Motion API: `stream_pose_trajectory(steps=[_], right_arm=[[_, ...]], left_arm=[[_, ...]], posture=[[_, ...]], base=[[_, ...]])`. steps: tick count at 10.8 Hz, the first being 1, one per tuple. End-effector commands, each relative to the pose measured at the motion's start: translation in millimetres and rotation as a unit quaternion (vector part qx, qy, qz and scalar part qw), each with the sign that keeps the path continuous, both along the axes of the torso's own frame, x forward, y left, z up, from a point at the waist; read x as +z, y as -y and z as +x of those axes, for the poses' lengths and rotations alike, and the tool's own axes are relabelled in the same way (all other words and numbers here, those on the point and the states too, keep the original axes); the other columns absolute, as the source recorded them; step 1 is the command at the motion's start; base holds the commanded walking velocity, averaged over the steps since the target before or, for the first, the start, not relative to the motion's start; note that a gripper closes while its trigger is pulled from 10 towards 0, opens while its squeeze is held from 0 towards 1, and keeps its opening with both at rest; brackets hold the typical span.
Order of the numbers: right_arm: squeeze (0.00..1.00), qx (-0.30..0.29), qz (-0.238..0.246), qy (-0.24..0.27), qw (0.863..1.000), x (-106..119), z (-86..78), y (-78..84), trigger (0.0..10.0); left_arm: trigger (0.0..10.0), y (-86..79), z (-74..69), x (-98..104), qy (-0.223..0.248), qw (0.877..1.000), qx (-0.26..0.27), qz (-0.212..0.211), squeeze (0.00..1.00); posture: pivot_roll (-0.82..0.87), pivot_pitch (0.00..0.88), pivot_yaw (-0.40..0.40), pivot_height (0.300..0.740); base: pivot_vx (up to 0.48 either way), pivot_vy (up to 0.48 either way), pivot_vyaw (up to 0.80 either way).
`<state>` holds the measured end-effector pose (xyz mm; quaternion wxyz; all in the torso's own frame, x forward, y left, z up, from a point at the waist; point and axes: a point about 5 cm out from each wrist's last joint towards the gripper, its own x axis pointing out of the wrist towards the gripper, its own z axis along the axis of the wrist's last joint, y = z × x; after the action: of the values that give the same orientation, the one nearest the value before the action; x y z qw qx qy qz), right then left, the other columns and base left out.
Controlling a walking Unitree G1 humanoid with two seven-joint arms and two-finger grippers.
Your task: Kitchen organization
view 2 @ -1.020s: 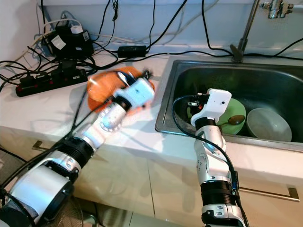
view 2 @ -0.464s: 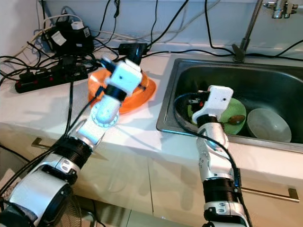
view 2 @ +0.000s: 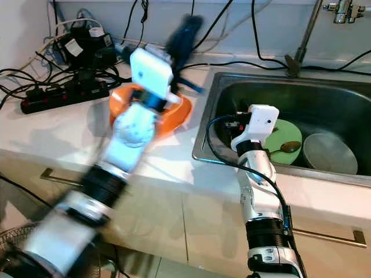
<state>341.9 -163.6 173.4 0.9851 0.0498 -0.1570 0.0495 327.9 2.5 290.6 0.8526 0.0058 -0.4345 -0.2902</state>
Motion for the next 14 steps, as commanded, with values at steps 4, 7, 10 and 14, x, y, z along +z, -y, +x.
stream_pose_trajectory(steps=[4,7,10,14], right_arm=[[1.00,0.032,-0.036,0.043,0.998,20.7,5.0,-8.6,10.0],[1.00,0.120,-0.083,0.055,0.988,18.6,-4.9,-26.8,10.0],[1.00,0.128,-0.097,0.070,0.985,22.6,-7.7,-29.7,10.0],[0.00,0.105,-0.097,0.084,0.986,28.0,-8.3,-33.2,10.0]], left_arm=[[10.0,-4.7,10.0,-19.7,-0.087,0.994,-0.058,-0.018,0.00],[10.0,-9.5,13.8,-25.7,-0.112,0.990,-0.074,-0.030,0.00],[10.0,-12.0,16.2,-31.4,-0.129,0.987,-0.090,-0.035,0.00],[10.0,-5.4,13.5,-38.0,-0.148,0.979,-0.136,-0.022,0.00]], posture=[[-0.04,0.000,0.092,0.740],[-0.04,0.000,0.098,0.740],[-0.06,0.000,0.125,0.740],[-0.06,0.000,0.149,0.740]], base=[[0.000,0.000,0.00],[0.000,0.000,0.00],[0.000,0.000,0.00],[0.000,0.000,0.00]])
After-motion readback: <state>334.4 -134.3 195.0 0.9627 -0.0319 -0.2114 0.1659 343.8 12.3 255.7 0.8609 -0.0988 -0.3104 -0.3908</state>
